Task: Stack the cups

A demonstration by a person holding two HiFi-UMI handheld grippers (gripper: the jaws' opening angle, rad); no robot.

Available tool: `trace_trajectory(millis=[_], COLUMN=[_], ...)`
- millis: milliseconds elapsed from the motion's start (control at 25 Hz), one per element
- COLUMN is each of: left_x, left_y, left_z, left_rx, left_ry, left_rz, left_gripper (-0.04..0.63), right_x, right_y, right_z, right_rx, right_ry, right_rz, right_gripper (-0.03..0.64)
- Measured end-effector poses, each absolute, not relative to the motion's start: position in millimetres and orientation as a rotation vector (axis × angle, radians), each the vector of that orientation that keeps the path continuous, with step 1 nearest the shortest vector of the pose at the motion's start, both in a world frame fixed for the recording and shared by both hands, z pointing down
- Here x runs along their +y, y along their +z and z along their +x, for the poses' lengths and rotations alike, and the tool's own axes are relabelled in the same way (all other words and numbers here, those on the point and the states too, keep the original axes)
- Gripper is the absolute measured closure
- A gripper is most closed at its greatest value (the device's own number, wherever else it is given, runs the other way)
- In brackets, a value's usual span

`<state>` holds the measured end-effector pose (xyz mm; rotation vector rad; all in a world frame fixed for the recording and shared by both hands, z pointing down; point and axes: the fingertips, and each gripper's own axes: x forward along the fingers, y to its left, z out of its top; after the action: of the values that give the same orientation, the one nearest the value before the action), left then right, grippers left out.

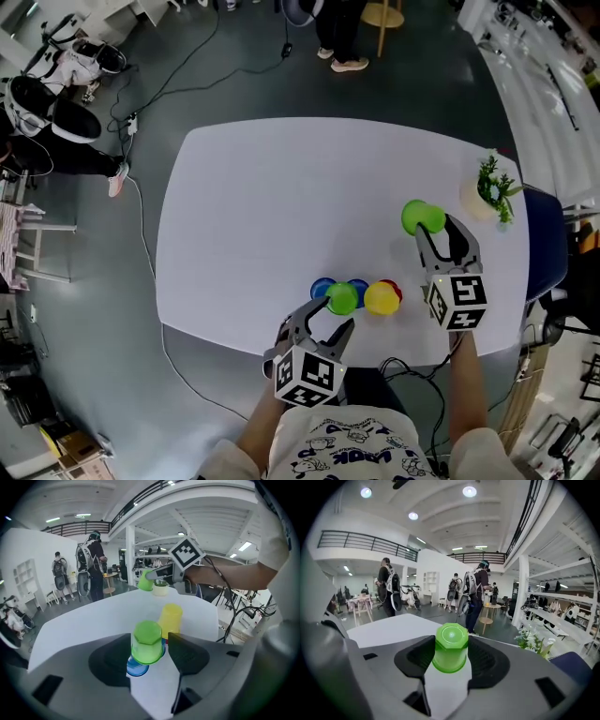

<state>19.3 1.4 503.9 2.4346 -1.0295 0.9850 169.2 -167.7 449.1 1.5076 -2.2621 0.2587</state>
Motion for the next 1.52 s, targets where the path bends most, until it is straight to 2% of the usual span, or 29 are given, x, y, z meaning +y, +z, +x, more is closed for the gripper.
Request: trace_trajectory(millis=[320, 840, 1520], left_x=[9, 40, 60], left_y=[495, 479, 476], left_z=[9, -6, -24], left_rx=[-1.121, -1.309, -1.355], left_ry=[0.909, 0.803, 0.764], left_rz=[2.39, 2.299, 2.232], left_gripper=[0.341, 0.351, 0.351], right_x=[-102, -12, 5], right_y=[404, 408, 420], right_z=[128, 72, 53], right_rx=[-2.416, -2.453, -2.41], right_ry=[0.339, 0.215, 0.14], right_rz=[1.239, 0.81, 0.744], right_gripper=[0.382, 0.382, 0.38])
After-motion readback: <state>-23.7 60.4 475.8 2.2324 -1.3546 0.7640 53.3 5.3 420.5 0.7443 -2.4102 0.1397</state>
